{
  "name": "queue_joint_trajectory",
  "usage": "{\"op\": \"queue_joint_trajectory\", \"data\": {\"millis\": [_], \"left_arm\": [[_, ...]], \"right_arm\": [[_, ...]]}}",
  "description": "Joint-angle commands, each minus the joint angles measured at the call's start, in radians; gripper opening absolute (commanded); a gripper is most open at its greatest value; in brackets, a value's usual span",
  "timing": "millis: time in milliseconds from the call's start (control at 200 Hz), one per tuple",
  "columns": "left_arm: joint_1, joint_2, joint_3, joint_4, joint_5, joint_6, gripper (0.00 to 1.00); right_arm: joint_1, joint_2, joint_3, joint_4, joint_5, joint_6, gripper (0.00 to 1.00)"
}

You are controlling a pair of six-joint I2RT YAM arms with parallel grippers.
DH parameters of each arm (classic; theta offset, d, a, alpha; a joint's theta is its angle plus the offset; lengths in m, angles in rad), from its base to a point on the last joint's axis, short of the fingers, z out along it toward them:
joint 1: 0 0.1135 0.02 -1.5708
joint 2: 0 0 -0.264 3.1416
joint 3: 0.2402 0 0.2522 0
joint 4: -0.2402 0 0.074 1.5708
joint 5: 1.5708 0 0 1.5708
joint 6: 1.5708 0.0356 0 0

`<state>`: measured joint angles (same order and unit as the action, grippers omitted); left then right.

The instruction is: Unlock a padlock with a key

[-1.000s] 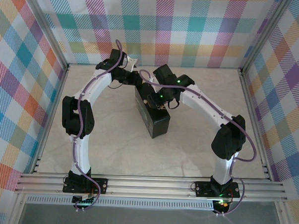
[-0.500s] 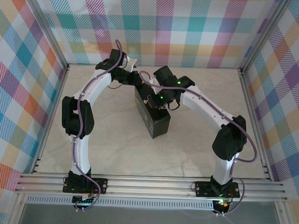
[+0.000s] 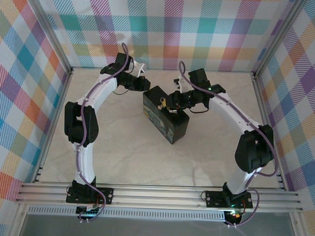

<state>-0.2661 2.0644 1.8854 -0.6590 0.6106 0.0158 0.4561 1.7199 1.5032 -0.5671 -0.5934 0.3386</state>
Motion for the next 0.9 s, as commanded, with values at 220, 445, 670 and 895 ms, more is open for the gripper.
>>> {"op": "queue_joint_trajectory", "data": {"millis": [220,445,670,895], "left_arm": [[-0.022,-0.012,-0.027,-0.083,0.014,0.028,0.17],[-0.021,-0.015,-0.019,-0.091,-0.011,0.024,0.17],[-0.018,-0.03,0.012,-0.097,-0.033,0.007,0.2],[-0.013,-0.061,0.065,-0.098,-0.066,-0.032,0.3]], "right_arm": [[0.007,0.016,0.027,0.099,-0.066,0.059,0.27],[-0.002,0.0,0.02,0.138,-0.045,0.085,0.27],[-0.045,-0.066,0.016,0.142,-0.066,0.107,0.27],[-0.174,-0.153,-0.081,0.128,-0.047,0.109,0.28]]}}
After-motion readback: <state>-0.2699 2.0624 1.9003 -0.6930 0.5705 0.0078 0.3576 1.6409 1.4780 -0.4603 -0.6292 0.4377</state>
